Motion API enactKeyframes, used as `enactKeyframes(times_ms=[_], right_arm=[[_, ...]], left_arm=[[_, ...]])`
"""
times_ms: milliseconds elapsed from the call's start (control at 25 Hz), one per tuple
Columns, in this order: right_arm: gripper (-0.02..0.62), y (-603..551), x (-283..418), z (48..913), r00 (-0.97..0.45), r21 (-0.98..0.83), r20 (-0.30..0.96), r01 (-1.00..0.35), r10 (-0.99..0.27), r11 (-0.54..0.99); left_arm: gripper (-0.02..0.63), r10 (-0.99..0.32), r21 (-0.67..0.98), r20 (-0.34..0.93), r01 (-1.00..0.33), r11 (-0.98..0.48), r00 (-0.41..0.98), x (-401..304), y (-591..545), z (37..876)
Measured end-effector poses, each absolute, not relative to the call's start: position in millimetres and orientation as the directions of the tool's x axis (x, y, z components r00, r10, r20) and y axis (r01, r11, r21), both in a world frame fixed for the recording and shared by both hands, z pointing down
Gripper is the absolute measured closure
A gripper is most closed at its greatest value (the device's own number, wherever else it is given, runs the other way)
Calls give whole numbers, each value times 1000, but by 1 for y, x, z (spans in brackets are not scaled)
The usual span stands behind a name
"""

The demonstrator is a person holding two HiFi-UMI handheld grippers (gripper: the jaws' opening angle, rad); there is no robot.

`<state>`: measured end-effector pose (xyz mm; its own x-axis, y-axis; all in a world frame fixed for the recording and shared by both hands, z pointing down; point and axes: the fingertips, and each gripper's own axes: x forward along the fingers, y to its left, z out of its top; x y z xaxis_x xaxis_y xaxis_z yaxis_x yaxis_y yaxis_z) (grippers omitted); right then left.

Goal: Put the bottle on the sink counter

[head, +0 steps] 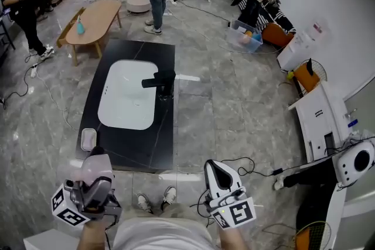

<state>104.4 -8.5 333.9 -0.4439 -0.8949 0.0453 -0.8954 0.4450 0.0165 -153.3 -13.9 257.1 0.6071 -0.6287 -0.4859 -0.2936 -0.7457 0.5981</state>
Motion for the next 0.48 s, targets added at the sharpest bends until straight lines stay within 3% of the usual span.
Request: enactKeyframes(times_ms=[480], right_arm=[[584, -38, 131, 366, -488, -18, 117, -872, -865, 490]], left_arm=[[201, -691, 623, -420, -367, -691, 589, -123, -52, 296]])
